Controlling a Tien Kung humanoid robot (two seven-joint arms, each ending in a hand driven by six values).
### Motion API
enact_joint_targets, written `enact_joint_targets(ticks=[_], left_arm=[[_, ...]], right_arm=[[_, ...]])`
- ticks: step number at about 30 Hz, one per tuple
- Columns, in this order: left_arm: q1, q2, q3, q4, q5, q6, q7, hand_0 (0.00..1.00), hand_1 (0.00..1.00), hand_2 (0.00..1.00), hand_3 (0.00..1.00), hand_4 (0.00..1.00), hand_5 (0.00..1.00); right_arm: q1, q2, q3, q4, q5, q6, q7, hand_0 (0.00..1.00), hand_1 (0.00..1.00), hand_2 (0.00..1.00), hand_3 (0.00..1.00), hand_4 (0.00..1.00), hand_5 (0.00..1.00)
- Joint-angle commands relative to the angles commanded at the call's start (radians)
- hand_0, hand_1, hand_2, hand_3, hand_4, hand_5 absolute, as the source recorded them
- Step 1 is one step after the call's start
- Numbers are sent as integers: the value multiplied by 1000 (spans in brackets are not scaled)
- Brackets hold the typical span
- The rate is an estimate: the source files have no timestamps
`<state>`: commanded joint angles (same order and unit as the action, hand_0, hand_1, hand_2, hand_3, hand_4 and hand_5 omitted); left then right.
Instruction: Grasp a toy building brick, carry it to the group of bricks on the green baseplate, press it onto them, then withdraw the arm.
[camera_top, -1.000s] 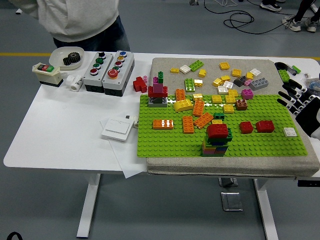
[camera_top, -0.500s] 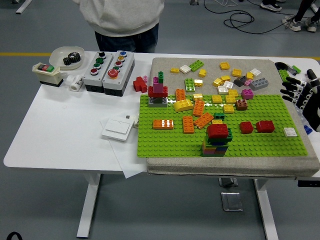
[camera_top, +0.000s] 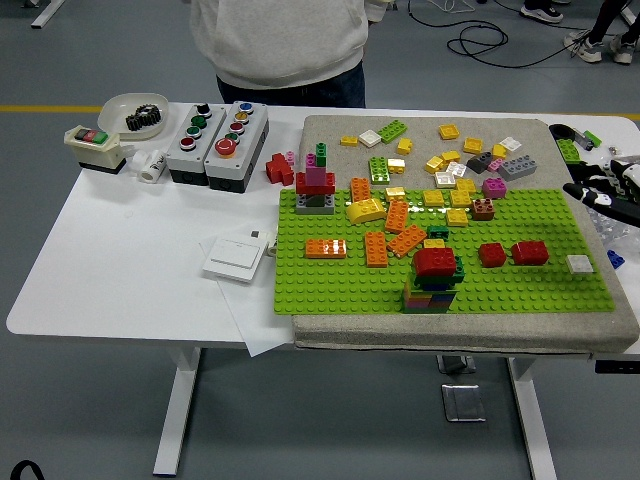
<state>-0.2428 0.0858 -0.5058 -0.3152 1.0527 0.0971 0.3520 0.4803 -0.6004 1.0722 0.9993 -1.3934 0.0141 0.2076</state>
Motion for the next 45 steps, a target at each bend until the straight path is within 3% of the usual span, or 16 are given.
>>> enact_joint_targets(ticks=[3,4,9,11,29,45], left_arm=[[1,0,1,0,-3,2,0,671,707,723,587,670,667],[1,0,0,0,-1,0,0,670,707,723,587,670,666],[2,-1,-4,0,6,-3,2,670,707,723,587,670,666],[2,-1,-5,-1,9,-4,3,670,707,723,587,670,667],[-1,-3,-5,-3,7,-6,5,668,707,723,587,669,665],[-5,-4,-2,-7,1,-8,8,670,707,723,587,670,662]], right_arm=[[17,-2,-21,-18,-97,-13,23,850,768,775,760,948,503],[24,-3,-32,-23,-123,-18,32,843,762,774,761,940,456],[49,-3,-77,-40,-190,-34,57,843,762,774,761,940,456],[60,1,-102,-51,-218,-43,67,835,746,761,760,939,413],[127,32,-251,-112,-318,-56,83,832,742,757,763,940,383],[175,93,-343,-256,-358,-103,120,819,719,748,723,925,374]])
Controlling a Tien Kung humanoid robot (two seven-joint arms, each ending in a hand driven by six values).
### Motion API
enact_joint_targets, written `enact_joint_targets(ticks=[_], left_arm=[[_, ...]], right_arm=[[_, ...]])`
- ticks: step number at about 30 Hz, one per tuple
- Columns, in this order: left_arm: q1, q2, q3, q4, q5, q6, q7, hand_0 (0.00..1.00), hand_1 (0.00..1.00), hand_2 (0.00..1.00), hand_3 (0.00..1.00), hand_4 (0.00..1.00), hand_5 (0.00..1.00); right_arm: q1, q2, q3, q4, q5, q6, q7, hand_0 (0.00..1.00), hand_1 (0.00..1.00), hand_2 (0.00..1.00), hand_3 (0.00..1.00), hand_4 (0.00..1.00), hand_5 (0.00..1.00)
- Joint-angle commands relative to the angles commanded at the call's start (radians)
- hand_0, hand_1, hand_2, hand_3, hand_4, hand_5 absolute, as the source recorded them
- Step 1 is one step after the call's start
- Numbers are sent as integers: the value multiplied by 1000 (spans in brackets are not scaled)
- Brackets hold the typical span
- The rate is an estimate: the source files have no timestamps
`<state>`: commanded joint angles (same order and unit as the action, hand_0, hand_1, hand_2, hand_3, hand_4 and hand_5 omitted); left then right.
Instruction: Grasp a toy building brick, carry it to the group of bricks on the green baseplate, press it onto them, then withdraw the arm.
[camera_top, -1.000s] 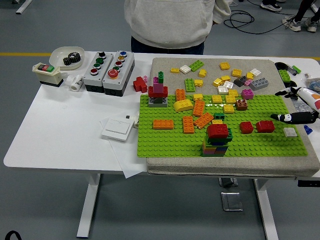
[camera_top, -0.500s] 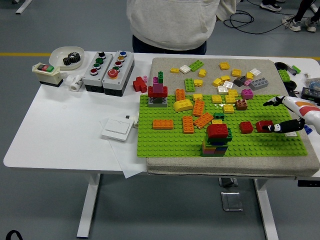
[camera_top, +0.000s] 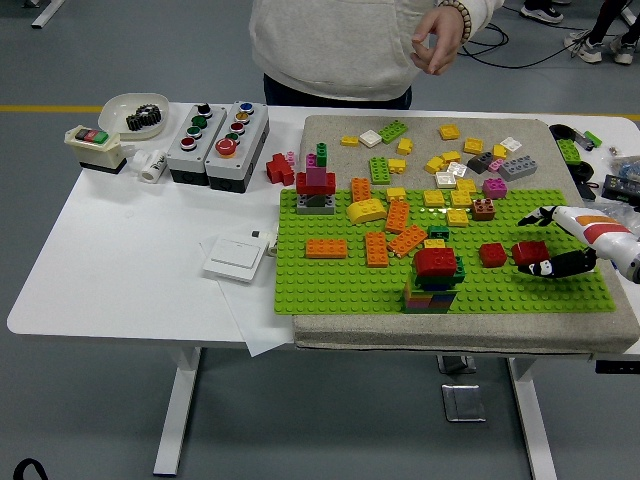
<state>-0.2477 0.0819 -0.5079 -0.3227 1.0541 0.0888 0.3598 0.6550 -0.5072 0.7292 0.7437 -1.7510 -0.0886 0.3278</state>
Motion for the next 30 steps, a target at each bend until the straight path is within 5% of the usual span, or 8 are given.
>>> enact_joint_targets(ticks=[30], left_arm=[[-17,3,10,-6,-11,0,0,670,705,721,588,674,664]], right_arm=[[16,75,-12,-158,-21,-116,19,756,649,686,546,814,436]])
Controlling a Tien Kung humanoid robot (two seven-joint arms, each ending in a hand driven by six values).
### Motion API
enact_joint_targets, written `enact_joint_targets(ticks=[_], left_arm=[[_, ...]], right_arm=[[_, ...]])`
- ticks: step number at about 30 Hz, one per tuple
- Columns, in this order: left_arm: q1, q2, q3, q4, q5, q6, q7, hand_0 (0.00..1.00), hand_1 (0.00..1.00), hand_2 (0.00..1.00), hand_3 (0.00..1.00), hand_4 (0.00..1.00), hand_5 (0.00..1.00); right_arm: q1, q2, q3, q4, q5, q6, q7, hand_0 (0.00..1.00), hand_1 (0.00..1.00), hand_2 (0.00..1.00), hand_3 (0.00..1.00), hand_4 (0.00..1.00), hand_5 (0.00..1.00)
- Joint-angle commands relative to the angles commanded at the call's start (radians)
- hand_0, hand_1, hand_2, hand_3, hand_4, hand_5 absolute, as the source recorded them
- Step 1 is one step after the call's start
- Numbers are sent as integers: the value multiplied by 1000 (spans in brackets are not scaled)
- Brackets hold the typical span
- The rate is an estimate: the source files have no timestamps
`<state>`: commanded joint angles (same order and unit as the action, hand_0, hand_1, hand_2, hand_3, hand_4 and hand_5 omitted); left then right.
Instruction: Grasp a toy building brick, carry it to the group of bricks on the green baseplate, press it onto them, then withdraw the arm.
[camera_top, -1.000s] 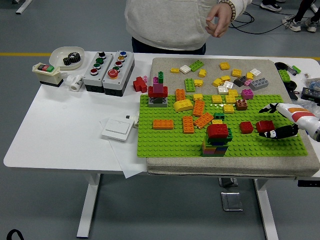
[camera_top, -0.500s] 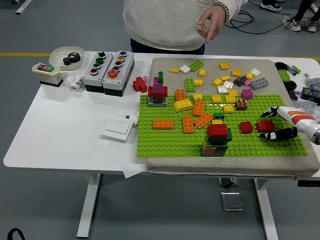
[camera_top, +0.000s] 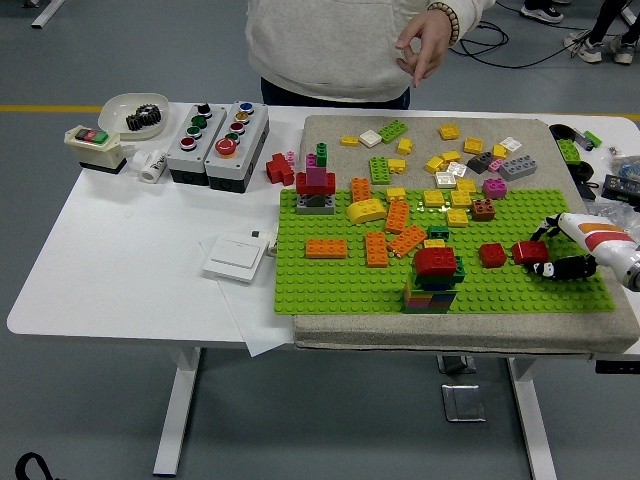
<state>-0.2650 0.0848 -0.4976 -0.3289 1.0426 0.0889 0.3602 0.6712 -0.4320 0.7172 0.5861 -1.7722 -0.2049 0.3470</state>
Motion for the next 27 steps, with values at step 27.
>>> enact_joint_targets(ticks=[27], left_arm=[[1,1,-16,-5,34,-15,8,671,701,721,589,673,664]], right_arm=[[-18,-5,-1,6,30,-87,63,605,399,455,409,737,435]])
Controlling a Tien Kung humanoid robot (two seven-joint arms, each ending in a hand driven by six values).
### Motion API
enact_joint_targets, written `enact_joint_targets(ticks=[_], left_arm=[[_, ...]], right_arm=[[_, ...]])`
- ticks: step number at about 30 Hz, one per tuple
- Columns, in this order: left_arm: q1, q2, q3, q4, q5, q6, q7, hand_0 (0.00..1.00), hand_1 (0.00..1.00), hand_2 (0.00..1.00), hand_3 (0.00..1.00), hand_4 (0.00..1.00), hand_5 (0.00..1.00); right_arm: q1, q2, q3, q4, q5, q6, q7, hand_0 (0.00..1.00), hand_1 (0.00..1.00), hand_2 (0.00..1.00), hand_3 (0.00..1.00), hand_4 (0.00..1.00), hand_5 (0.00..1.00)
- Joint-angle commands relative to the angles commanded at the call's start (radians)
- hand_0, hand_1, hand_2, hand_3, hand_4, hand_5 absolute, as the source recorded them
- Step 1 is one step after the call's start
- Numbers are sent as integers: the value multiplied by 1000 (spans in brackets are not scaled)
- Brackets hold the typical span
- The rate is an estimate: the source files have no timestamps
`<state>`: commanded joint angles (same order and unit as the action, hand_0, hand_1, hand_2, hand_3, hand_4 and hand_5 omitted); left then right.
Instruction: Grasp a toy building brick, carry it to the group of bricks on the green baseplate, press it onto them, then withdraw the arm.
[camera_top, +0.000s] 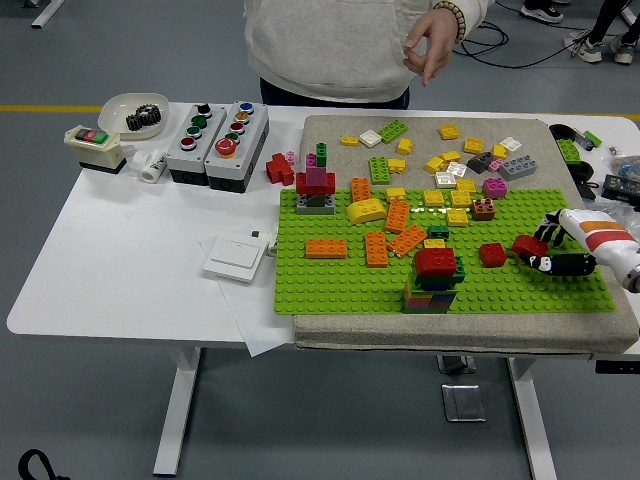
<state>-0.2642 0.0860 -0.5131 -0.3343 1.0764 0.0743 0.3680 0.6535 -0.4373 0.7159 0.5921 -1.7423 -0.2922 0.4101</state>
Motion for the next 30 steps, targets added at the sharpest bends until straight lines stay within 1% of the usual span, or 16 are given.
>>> enact_joint_targets(ticks=[6,8,11,13,15,16,22,23,25,27,30], left_arm=[[-1,1,-2,0,4,-2,0,670,702,721,589,674,665],[-2,2,-2,0,6,-2,0,670,702,721,589,674,665],[-1,2,-4,0,8,-3,0,671,702,721,589,673,664],[-1,3,-4,1,8,-3,0,671,702,721,589,673,664],[0,3,-8,3,11,-2,1,671,702,721,589,673,664],[1,4,-9,4,12,-3,1,670,701,721,589,672,666],[0,6,-13,6,20,-4,1,669,700,721,588,671,665],[0,6,-13,6,20,-4,1,669,700,721,588,671,665],[0,6,-15,6,21,-4,1,669,700,721,588,671,665],[0,7,-15,7,22,-4,0,669,700,721,588,671,665],[1,7,-16,7,23,-5,1,670,701,721,588,671,665]], right_arm=[[-2,-19,10,37,9,1,7,598,396,453,409,726,425],[-5,-30,16,59,11,2,8,598,396,453,409,726,425],[-13,-64,34,131,2,7,10,596,398,453,410,721,422],[-14,-68,36,145,1,7,10,596,398,453,410,721,422],[-22,-107,58,219,-15,12,11,596,398,453,410,721,422],[-25,-124,67,264,-20,14,12,596,399,456,417,708,390],[-39,-197,99,481,-28,34,4,596,405,459,421,709,382],[-40,-200,100,499,-29,35,4,596,405,459,421,709,382],[-47,-225,99,565,-32,47,-1,596,405,459,421,709,382],[-51,-241,93,621,-35,55,-3,596,405,459,421,709,382],[-53,-262,77,682,-41,70,-7,597,410,462,426,712,377]])
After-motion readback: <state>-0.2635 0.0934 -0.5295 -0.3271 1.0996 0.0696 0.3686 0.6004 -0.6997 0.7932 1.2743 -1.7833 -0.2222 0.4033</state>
